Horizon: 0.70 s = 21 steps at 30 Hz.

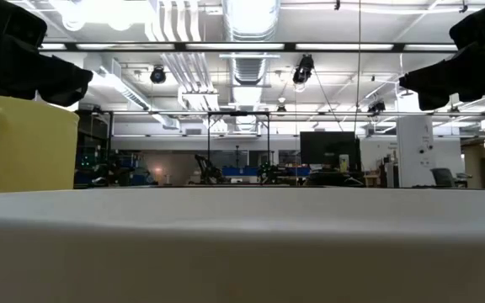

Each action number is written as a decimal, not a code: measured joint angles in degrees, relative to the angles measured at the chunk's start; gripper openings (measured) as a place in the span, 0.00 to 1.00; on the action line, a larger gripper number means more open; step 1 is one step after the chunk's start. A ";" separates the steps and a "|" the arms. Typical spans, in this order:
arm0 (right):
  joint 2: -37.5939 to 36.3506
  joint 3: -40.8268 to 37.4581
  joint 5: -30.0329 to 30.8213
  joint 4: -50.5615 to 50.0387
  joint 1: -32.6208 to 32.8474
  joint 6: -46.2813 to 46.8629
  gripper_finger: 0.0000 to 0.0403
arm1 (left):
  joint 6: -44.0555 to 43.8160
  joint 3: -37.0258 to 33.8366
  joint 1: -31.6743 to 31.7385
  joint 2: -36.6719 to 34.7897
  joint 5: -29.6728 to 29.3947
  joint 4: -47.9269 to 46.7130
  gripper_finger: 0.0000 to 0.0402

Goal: Set up tray

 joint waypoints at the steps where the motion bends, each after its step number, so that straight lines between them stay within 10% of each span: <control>1: 0.00 0.01 -0.01 0.00 -0.01 0.00 0.18 | 0.00 0.00 0.00 -0.01 -0.02 0.00 0.25; 21: 0.00 0.01 0.00 0.00 0.00 0.00 0.17 | 0.00 0.01 0.00 -0.01 -0.01 0.00 0.25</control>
